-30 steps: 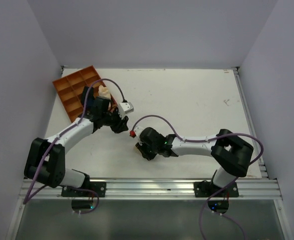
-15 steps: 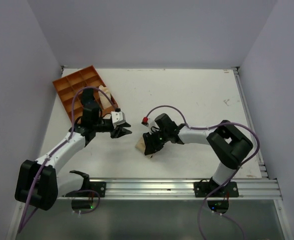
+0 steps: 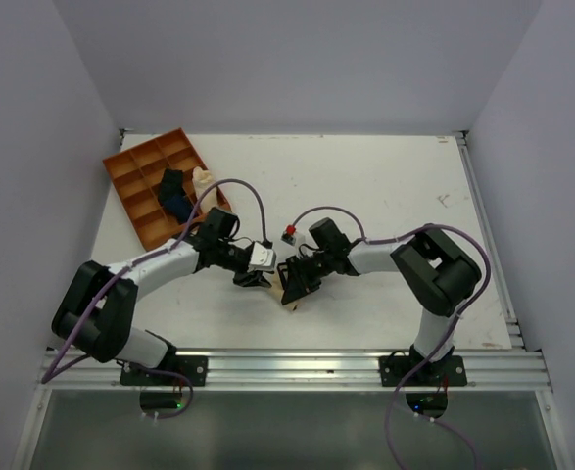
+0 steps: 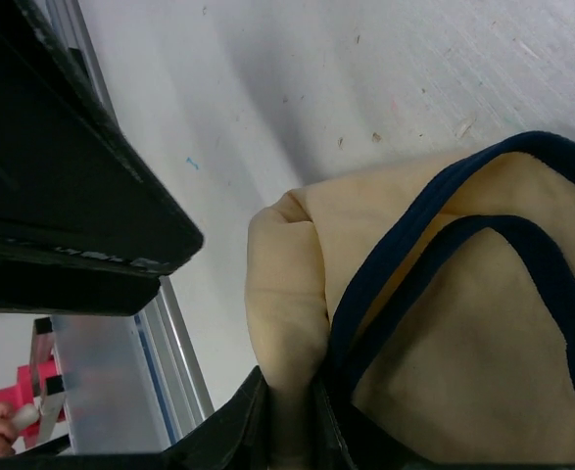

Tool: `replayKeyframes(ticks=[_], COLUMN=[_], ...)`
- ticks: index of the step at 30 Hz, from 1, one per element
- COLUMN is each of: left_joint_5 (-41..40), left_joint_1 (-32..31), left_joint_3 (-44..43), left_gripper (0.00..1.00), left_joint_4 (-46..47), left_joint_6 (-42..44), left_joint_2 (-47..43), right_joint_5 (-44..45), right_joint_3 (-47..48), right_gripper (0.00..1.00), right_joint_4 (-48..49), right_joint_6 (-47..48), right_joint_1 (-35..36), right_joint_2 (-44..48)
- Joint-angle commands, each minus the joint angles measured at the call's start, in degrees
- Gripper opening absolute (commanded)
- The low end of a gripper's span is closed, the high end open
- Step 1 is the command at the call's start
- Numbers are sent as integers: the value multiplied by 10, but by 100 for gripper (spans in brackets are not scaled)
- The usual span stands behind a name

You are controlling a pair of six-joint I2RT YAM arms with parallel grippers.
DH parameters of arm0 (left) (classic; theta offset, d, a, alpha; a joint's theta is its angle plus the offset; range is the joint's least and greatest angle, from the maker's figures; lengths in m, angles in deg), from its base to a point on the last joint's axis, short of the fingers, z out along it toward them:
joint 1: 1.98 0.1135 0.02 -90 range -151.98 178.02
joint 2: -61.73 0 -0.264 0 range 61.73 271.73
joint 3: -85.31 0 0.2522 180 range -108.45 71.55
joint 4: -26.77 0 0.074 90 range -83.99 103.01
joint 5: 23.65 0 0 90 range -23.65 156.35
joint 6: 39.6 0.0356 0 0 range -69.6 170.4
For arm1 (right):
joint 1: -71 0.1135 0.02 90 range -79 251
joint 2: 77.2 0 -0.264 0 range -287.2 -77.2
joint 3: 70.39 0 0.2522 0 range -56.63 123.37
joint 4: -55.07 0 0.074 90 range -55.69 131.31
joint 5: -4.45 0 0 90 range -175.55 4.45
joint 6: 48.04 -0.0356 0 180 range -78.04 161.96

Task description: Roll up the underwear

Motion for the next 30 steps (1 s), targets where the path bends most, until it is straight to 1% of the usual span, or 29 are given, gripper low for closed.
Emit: replayKeyframes(ticks=[1,4,8,19,24,27,28,29,30], left_joint_5=[-12,-17,-27,-42,-48,-44,-41,-40,-37], left_joint_1=[-6,-13,-28,-52,-64,-65,-65,-65,-65], left_joint_3=[-30,-29,-45,-119,-130,-142,-148,-152,-164], left_gripper=[42,42,42,39,38,33,31,26,25], left_joint_4=[-25,-7,-24,-134,-152,-169,-178,-186,-202], left_joint_6=[67,66,79,134,139,145,149,153,160], left_joint_2=[27,36,56,137,150,159,168,174,178], right_joint_5=[3,-9,-16,-36,-31,-40,-41,-43,-47], right_joint_3=[-20,-22,-21,-42,-44,-49,-51,-52,-56], right_gripper=[23,23,23,22,23,23,23,23,23], right_joint_4=[-13,1,13,57,52,72,83,90,97], right_joint_6=[-11,-18,-34,-63,-62,-74,-77,-83,-86], right_joint_1=[-2,-3,-10,-18,-24,-25,-25,-25,-27], right_joint_2=[-29,-39,-52,-48,-46,-50,-50,-51,-52])
